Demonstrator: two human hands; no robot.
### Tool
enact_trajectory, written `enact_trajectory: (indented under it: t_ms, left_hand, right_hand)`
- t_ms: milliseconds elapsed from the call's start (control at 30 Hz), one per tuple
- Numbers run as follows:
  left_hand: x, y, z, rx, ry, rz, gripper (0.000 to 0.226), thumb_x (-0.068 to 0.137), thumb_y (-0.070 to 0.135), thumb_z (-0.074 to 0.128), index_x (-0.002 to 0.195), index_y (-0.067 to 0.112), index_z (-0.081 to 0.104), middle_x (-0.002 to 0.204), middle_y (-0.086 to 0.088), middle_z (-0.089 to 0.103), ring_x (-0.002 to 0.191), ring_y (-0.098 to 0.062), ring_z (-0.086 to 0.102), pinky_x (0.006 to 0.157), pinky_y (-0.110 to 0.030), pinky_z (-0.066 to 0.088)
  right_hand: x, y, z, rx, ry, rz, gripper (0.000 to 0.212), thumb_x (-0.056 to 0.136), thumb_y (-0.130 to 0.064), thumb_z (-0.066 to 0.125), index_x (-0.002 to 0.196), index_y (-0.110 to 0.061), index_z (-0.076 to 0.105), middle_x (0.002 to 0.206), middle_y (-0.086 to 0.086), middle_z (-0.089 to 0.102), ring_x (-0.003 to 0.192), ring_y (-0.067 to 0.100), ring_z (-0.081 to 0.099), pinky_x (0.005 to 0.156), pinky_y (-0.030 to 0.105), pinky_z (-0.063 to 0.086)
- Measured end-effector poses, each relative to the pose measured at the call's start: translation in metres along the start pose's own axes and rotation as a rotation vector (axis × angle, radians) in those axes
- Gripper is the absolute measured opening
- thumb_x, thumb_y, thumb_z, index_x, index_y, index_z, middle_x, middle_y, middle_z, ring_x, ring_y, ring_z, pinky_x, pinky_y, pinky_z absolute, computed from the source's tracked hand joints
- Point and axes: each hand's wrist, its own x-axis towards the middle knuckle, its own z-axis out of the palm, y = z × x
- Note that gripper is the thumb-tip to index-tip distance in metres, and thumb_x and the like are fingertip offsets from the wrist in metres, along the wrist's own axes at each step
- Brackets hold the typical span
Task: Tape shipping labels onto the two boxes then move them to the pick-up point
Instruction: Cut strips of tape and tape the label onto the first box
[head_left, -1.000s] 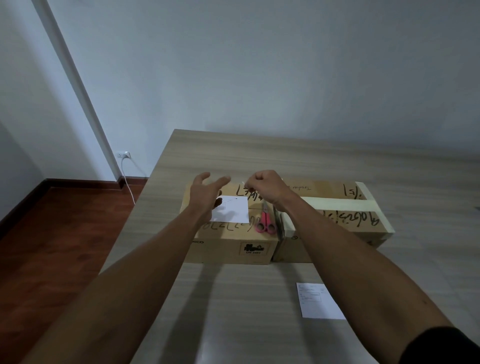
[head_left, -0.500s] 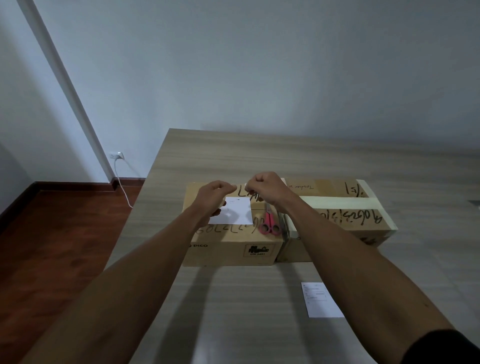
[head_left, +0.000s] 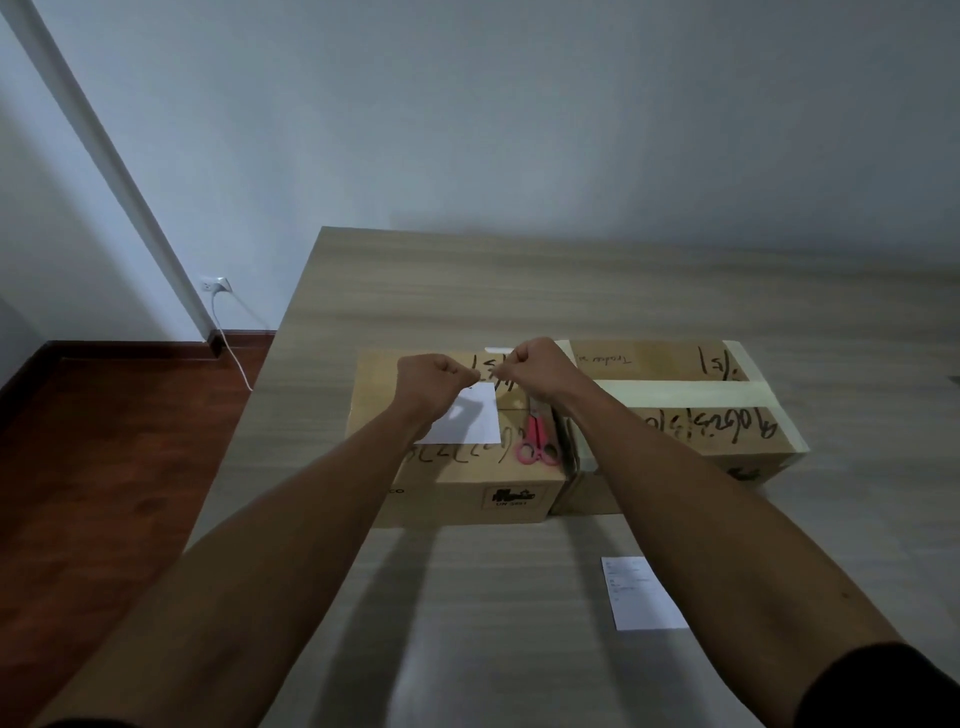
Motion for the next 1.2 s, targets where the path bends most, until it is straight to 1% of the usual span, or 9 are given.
enact_trajectory:
  t_ms: [67,133,200,300,467,533,800,867,1200]
  left_hand:
    - [0.011,0.002,0.006,0.079,0.012,0.010,0.020,0.083,0.016,0.084,0.070,0.006,0.072,0.071,-0.005,0.067,0.061,-0.012,0.054,0.058,-0.025,0.046]
    - [0.023,0.001,0.009,0.193,0.013,0.027,0.026,0.082,0.020,0.083,0.065,0.007,0.068,0.069,-0.008,0.064,0.061,-0.016,0.052,0.069,-0.031,0.046]
    - [0.040,-0.006,0.014,0.297,0.032,0.007,0.030,0.077,0.035,0.082,0.066,0.009,0.073,0.086,-0.015,0.072,0.070,-0.024,0.067,0.083,-0.040,0.055]
    - [0.064,-0.023,0.020,0.475,0.078,-0.040,0.030,0.070,0.054,0.076,0.063,0.025,0.070,0.103,-0.015,0.068,0.077,-0.031,0.071,0.084,-0.053,0.059]
    - [0.058,-0.004,0.024,0.739,0.032,-0.079,0.034,0.086,0.052,0.074,0.097,0.020,0.076,0.133,-0.009,0.049,0.109,-0.029,0.061,0.099,-0.050,0.050]
    - [0.060,-0.003,0.025,0.782,0.013,-0.095,0.033,0.088,0.050,0.074,0.101,0.020,0.076,0.141,-0.009,0.044,0.112,-0.030,0.059,0.100,-0.046,0.045]
    - [0.071,-0.005,0.030,0.874,-0.033,-0.112,0.038,0.089,0.049,0.073,0.109,0.017,0.075,0.148,-0.012,0.041,0.122,-0.032,0.055,0.104,-0.048,0.037]
    - [0.073,-0.006,0.032,0.902,-0.040,-0.115,0.043,0.089,0.050,0.073,0.113,0.015,0.073,0.148,-0.013,0.041,0.122,-0.032,0.055,0.104,-0.048,0.037]
    - [0.080,-0.009,0.036,0.964,-0.052,-0.121,0.051,0.088,0.054,0.071,0.121,0.014,0.068,0.148,-0.013,0.040,0.120,-0.034,0.056,0.105,-0.049,0.036]
  right_hand:
    - [0.012,0.004,0.000,-0.040,-0.001,0.009,0.036,0.086,-0.014,0.078,0.057,0.001,0.064,0.059,0.011,0.067,0.082,0.038,0.072,0.084,0.054,0.058]
    - [0.023,0.006,0.003,-0.072,0.015,0.017,0.051,0.083,-0.009,0.077,0.043,-0.012,0.047,0.038,-0.004,0.044,0.060,0.032,0.063,0.082,0.053,0.060]
    - [0.034,0.007,0.004,-0.102,-0.002,0.038,0.046,0.083,-0.009,0.077,0.050,-0.010,0.045,0.045,0.001,0.040,0.050,0.024,0.049,0.066,0.045,0.056]
    - [0.048,0.010,0.009,-0.143,-0.046,0.061,0.044,0.086,-0.011,0.075,0.059,-0.012,0.040,0.054,0.004,0.038,0.049,0.019,0.040,0.053,0.028,0.034]
    - [0.065,0.019,0.019,-0.193,-0.069,0.118,0.037,0.082,-0.012,0.076,0.066,-0.010,0.043,0.059,0.005,0.045,0.053,0.019,0.044,0.047,0.024,0.031]
    - [0.068,0.022,0.020,-0.191,-0.080,0.131,0.040,0.081,-0.008,0.076,0.062,-0.011,0.040,0.058,0.006,0.045,0.050,0.018,0.043,0.046,0.024,0.031]
    - [0.068,0.025,0.020,-0.153,-0.105,0.160,0.011,0.076,-0.005,0.076,0.074,0.003,0.068,0.063,0.011,0.066,0.047,0.018,0.055,0.054,0.025,0.047]
    - [0.068,0.026,0.020,-0.153,-0.107,0.164,0.011,0.078,-0.004,0.074,0.070,0.001,0.068,0.057,0.008,0.064,0.043,0.015,0.053,0.050,0.021,0.044]
    - [0.069,0.021,0.023,-0.178,-0.103,0.176,0.016,0.073,-0.004,0.076,0.068,-0.002,0.061,0.058,0.009,0.060,0.044,0.017,0.050,0.052,0.024,0.043]
